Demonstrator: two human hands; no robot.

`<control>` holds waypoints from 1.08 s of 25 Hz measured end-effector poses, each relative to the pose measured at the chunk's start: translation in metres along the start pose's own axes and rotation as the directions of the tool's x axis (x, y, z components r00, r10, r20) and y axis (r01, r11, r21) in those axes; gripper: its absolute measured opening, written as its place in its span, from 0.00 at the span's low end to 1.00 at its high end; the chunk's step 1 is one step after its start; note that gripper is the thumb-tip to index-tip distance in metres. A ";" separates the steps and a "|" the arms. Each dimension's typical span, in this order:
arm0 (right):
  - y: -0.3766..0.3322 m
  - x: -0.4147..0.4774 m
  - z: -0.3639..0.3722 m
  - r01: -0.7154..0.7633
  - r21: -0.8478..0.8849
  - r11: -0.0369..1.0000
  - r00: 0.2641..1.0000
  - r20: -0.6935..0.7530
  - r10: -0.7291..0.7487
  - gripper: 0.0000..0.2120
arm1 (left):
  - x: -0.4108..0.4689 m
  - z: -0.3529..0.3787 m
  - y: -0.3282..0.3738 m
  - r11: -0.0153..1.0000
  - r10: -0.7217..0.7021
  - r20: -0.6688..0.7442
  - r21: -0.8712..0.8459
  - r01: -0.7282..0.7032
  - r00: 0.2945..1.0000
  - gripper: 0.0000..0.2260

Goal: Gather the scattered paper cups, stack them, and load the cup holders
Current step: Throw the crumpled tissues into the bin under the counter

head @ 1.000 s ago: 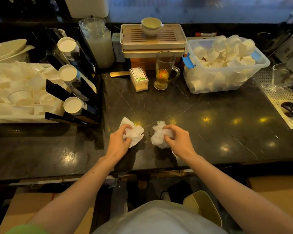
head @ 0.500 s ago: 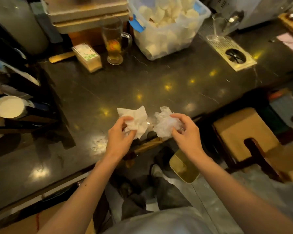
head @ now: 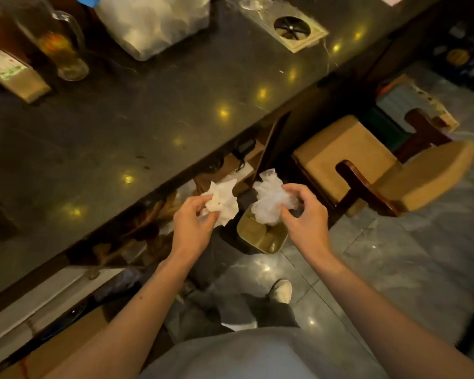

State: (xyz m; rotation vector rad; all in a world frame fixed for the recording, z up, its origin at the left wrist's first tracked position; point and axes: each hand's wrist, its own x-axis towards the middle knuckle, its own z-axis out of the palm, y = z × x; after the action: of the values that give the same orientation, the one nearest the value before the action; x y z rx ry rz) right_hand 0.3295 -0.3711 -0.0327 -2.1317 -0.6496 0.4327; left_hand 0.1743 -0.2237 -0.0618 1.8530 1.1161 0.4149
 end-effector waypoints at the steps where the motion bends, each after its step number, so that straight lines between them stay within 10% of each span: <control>1: 0.017 0.001 -0.011 -0.010 0.012 1.000 1.000 0.001 0.010 0.16 | -0.005 0.019 0.006 1.000 -0.003 0.009 0.016 0.003 1.000 0.15; 12: 0.180 0.028 -0.021 -0.192 -0.031 0.981 0.979 0.058 0.193 0.15 | -0.002 0.178 -0.019 0.992 -0.126 0.132 0.018 0.125 0.983 0.13; 27: 0.431 0.101 0.178 -0.519 -0.143 0.843 0.841 0.090 0.533 0.17 | 0.136 0.351 -0.264 0.929 -0.273 0.405 0.347 0.129 0.873 0.14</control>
State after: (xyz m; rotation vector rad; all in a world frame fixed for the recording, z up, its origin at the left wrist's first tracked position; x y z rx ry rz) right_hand 0.4475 -0.4191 -0.4926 -2.3965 -0.1359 0.8547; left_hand 0.3400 -0.2477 -0.4904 1.9366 1.0778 -0.3230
